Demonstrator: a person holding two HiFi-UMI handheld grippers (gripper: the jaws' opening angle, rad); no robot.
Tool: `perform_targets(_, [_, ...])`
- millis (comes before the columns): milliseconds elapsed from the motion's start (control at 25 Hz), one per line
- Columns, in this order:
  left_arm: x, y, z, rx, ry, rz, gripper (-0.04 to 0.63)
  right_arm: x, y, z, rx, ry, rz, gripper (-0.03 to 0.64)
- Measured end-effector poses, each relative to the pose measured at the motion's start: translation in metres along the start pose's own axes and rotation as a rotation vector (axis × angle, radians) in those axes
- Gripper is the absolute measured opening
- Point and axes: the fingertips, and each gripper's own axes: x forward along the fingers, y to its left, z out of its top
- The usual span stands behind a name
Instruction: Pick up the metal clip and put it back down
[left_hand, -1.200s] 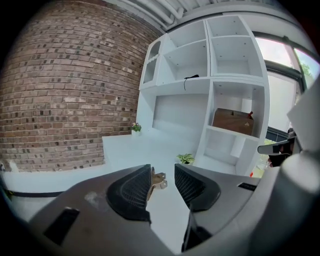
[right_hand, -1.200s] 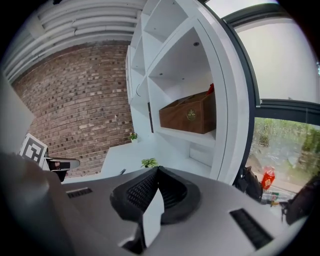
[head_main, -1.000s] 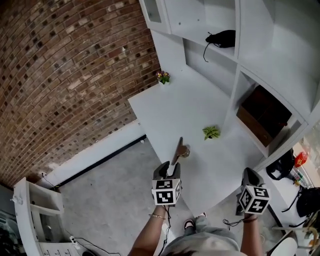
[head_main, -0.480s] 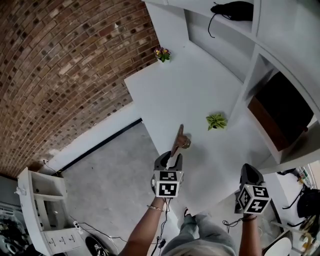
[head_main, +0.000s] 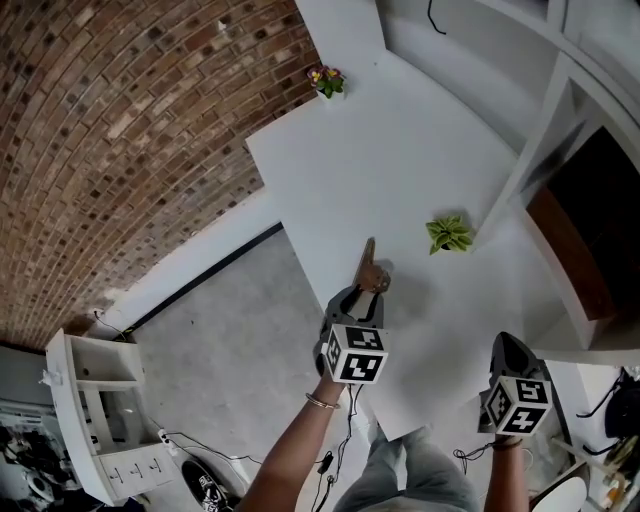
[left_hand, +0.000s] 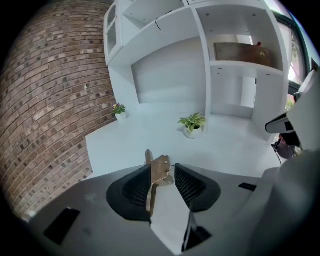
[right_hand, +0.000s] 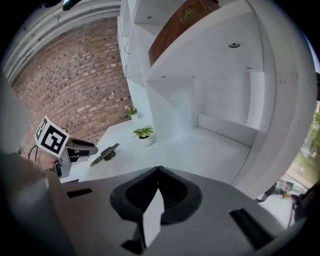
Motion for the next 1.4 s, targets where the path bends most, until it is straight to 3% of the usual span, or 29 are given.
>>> perform_targets(680, [0.048,-0.003,-0.010,0.139,0.122,0.048,0.150,0.034,-0.011,-0.016,0.040,0.033,0.009,0.002])
perform_targets(960, [0.052,0.000,-0.013,0.180,0.135,0.074,0.149,0.033,-0.009,-0.017,0.032,0.042,0.017,0.002])
perform_targets(1400, [0.059,0.003,-0.018,0.154,0.143,0.065,0.135,0.029,-0.011,-0.022,0.030,0.052,0.008,0.002])
